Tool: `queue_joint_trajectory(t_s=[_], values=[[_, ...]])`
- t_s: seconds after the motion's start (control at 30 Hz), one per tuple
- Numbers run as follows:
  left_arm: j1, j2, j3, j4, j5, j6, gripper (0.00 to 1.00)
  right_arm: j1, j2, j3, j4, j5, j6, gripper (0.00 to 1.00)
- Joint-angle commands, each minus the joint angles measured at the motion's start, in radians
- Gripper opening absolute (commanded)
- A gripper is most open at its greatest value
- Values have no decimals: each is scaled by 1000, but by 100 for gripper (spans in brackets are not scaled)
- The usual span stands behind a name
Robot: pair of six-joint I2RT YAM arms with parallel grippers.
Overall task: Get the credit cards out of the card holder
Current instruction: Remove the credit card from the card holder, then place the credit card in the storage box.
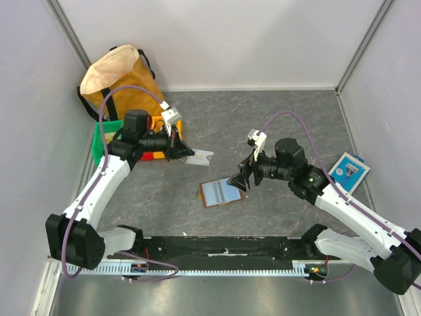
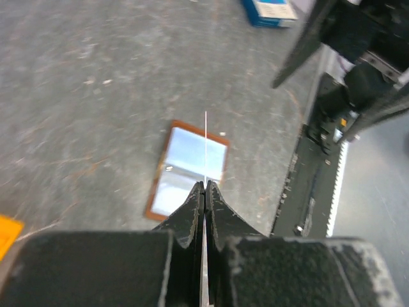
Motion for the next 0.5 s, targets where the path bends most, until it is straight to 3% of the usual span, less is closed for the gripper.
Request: queue_joint_trajectory(t_s=[0.0,0.27,0.47], values=[[105,57,87,-97,-154,-39,2,0,-6,9,-3,138,34,90],[323,244,245,-175,-340,-81,2,0,2,23,-48,178,40,95],[335,438,416,-230,-464,-98,2,0,10,19,-43,185,42,95]])
